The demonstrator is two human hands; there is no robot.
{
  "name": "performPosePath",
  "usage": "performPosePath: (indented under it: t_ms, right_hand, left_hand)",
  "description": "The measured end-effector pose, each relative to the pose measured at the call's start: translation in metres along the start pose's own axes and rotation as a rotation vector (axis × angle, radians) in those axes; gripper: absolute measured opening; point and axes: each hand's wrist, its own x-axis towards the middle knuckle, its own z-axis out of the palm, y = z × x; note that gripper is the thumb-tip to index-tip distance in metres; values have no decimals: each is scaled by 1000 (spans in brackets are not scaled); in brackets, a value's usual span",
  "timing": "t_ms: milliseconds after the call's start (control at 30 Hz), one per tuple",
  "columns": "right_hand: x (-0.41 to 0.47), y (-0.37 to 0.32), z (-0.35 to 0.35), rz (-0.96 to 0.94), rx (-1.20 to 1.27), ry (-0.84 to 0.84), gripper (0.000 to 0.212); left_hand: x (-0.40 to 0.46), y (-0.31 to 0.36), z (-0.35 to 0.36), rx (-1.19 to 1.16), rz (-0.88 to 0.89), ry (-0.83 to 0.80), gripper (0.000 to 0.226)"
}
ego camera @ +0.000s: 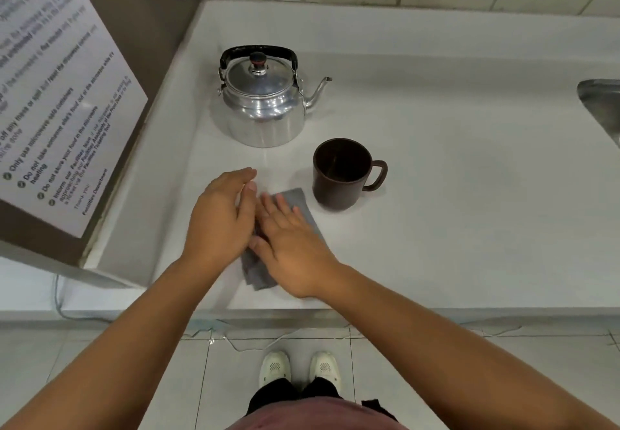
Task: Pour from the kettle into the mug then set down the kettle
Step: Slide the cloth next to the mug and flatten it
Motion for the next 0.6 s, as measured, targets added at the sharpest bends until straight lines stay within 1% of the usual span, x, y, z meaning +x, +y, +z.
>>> performPosePath:
  t_ms: [33, 67, 100, 167, 200, 233, 300, 400, 433, 500, 600]
  right_hand:
    - [-12, 6, -7, -25, 20, 23, 60]
    - [-31, 15, -11, -56, 9, 58, 59]
    - [-52, 26, -14, -68, -24, 96, 59]
    - [-93, 51, -17, 2, -93, 156, 61]
    - [-105, 64, -20, 76, -120, 170, 61]
    - [-111, 74, -24, 157, -139, 172, 60]
    - [-107, 91, -28, 292, -151, 150, 62]
    - [-89, 103, -31, 367, -162, 111, 67]
    - [-86, 105, -30, 370, -171, 108, 68]
    - [-84, 107, -27, 369, -185, 114, 69]
    - [-86, 110, -27, 358, -186, 122, 69]
  left_hand:
    - [-8, 3, 1, 23, 21, -16, 31]
    - [-18, 7, 5, 46, 40, -76, 33]
    - [-28, 10, 12, 73, 50, -176, 38]
    - [-47, 11, 28, 181, 92, -376, 53]
    - [-50, 7, 35, 278, 123, -430, 57]
    - [-48, 1, 38, 353, 144, -454, 58]
    - [-29, -15, 36, 422, 111, -467, 59]
    - [21, -34, 32, 475, 44, -512, 59]
    - [36, -35, 34, 490, 67, -538, 58]
    - [51, -30, 40, 481, 167, -609, 57]
    - [38, -37, 38, 427, 335, -643, 59]
